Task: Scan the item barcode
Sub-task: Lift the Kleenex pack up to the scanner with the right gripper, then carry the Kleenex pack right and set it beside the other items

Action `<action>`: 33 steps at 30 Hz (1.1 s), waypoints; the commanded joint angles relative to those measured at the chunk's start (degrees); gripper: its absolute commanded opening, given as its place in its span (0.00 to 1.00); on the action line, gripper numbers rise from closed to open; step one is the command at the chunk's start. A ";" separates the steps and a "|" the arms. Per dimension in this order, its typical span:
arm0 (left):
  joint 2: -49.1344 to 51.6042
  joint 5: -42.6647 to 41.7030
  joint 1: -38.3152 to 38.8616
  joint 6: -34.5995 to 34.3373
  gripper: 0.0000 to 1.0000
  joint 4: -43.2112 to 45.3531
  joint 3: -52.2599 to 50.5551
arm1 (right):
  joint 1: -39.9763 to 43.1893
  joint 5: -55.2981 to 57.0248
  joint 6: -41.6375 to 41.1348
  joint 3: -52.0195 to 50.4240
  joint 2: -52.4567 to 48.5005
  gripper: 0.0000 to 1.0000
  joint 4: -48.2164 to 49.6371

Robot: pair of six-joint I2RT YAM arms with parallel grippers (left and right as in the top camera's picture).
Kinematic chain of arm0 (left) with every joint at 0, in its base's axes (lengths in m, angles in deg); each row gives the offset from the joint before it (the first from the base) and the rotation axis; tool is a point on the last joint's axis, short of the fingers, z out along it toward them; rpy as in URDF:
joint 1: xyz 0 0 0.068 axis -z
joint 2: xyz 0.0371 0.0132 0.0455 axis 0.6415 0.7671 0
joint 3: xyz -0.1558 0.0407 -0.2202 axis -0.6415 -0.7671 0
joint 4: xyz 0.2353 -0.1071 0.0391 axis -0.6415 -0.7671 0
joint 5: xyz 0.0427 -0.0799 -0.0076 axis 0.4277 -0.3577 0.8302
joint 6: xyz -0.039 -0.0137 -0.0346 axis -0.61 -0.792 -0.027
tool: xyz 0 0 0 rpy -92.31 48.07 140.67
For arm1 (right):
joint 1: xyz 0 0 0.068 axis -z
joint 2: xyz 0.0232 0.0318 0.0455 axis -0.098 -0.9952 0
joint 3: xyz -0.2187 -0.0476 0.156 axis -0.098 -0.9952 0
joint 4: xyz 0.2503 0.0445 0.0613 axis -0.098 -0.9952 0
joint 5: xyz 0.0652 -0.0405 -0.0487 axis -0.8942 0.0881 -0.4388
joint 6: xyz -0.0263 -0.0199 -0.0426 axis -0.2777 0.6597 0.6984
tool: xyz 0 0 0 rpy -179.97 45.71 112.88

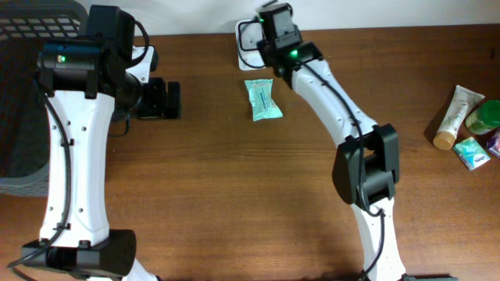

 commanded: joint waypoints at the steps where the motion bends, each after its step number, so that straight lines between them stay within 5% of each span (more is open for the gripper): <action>1: -0.17 -0.02 0.02 0.92 0.99 -0.09 0.04 | -0.90 1.88 7.98 0.94 0.98 0.04 8.35; 12: -0.17 -0.02 0.02 0.92 0.99 -0.09 0.04 | -2.01 -2.25 6.75 0.94 -5.46 0.04 16.24; 15: -0.17 -0.02 0.02 0.92 0.99 -0.09 0.04 | -1.97 5.53 2.32 0.98 -5.05 0.04 16.15; 19: -0.17 -0.02 0.02 0.92 0.99 -0.09 0.04 | 0.92 8.15 -8.66 0.98 0.92 0.04 4.15; 22: -0.17 -0.04 0.02 0.92 0.99 -0.09 0.04 | 9.73 7.96 -22.03 0.98 7.28 0.04 -15.26; 27: -0.17 -0.02 0.02 0.92 0.99 -0.09 0.04 | 23.98 8.46 -22.67 0.96 8.70 0.04 -37.31; 33: -0.17 -0.02 0.02 0.92 0.99 -0.09 0.04 | 39.08 8.39 -22.77 0.72 8.20 0.04 -45.16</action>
